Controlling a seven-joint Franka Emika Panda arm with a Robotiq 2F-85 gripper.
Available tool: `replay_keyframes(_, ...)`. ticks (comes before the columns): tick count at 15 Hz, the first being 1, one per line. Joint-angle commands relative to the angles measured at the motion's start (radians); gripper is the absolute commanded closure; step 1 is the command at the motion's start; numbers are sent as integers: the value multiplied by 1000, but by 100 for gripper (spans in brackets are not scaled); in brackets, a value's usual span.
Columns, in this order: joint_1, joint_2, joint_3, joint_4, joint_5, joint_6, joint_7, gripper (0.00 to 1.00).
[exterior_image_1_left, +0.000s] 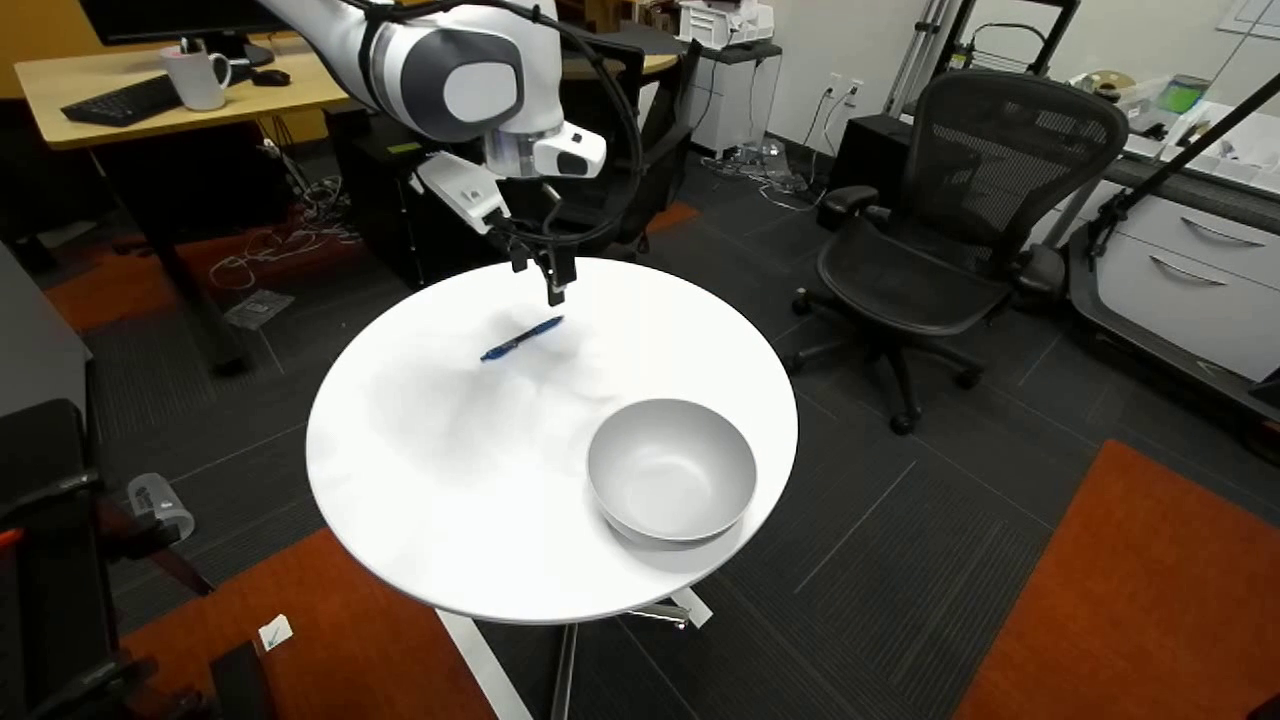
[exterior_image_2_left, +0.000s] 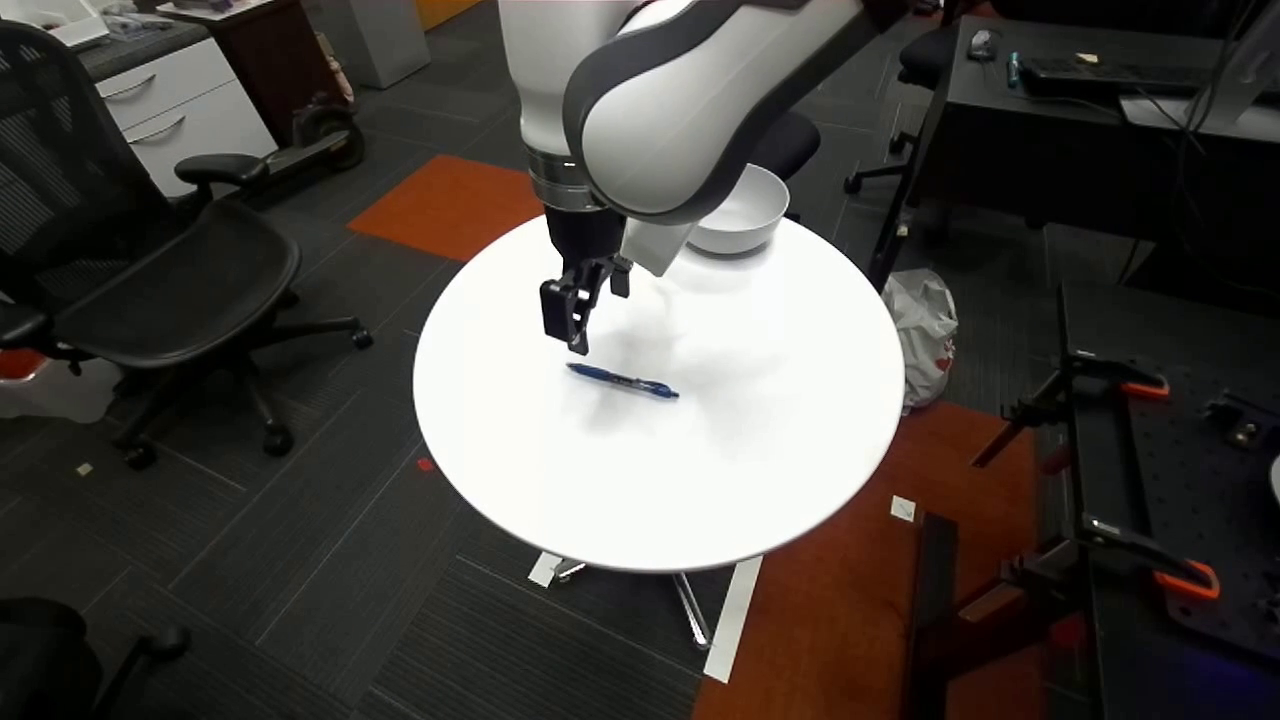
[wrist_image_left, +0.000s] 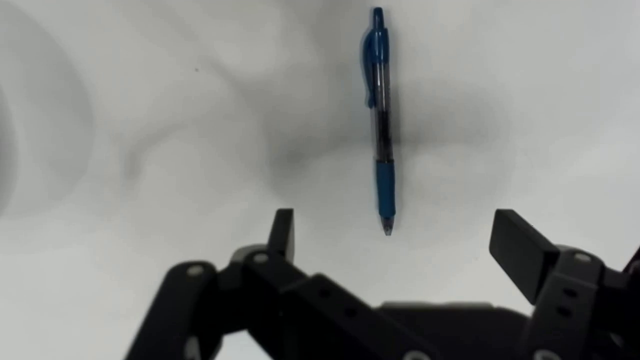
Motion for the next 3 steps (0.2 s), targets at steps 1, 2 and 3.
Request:
replay_keyframes(1,-5,0,5,2,-3,-2,1,0)
replay_keyframes(2,-6,0,6,2,-3,-2,0,0)
replay_keyframes(3,-6,0,6,2,-3,-3,0,0)
